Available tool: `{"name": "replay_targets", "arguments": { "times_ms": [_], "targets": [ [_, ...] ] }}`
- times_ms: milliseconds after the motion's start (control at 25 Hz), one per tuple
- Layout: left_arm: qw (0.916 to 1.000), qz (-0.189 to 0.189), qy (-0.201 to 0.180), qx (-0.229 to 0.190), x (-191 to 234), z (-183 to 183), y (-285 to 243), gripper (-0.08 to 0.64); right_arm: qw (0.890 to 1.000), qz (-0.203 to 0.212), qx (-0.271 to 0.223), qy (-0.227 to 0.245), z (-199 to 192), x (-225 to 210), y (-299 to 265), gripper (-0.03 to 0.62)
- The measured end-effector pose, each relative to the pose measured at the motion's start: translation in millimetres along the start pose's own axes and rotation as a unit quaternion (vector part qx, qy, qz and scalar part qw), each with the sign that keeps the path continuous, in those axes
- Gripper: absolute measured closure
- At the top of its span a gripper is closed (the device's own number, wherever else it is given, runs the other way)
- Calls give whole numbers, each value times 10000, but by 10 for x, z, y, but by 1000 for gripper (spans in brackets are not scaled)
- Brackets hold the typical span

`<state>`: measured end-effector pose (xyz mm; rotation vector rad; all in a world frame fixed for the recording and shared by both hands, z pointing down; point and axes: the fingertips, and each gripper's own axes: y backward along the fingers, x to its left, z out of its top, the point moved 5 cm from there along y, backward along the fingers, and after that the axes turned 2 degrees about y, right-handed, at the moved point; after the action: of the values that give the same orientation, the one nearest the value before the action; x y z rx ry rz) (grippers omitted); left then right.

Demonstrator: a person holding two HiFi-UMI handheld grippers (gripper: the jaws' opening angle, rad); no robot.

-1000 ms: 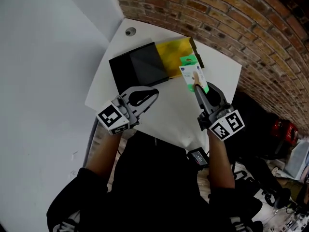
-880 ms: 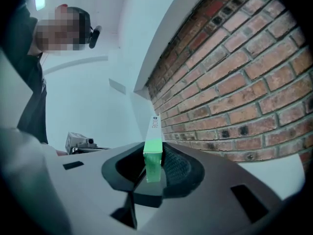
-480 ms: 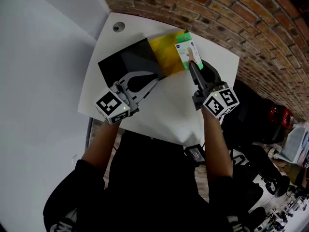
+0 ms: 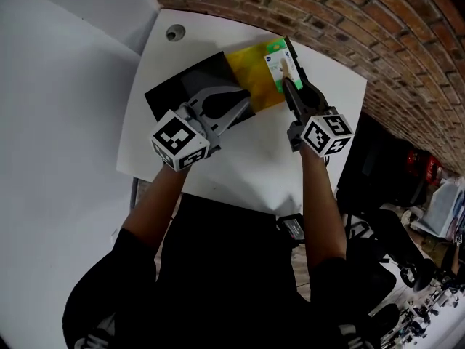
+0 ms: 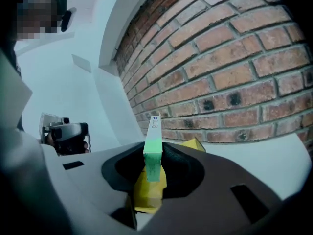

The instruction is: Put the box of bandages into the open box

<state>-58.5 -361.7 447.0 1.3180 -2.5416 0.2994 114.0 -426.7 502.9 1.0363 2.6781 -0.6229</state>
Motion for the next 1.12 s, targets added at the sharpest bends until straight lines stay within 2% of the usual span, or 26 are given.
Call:
{"name": "replay_targets", "arguments": {
  "times_ms": [200, 480, 1120],
  "targets": [
    [9999, -63, 80, -44, 116, 3, -42, 538, 9985, -188, 414, -293, -199, -93, -187, 502],
    [9997, -105, 165, -136, 230, 20, -76, 538, 9949, -306, 861, -437, -391, -124, -370, 502],
    [9982, -431, 390, -122, 106, -94, -105, 538, 9886, -418, 1441, -154, -640, -3, -542, 502]
  ]
}}
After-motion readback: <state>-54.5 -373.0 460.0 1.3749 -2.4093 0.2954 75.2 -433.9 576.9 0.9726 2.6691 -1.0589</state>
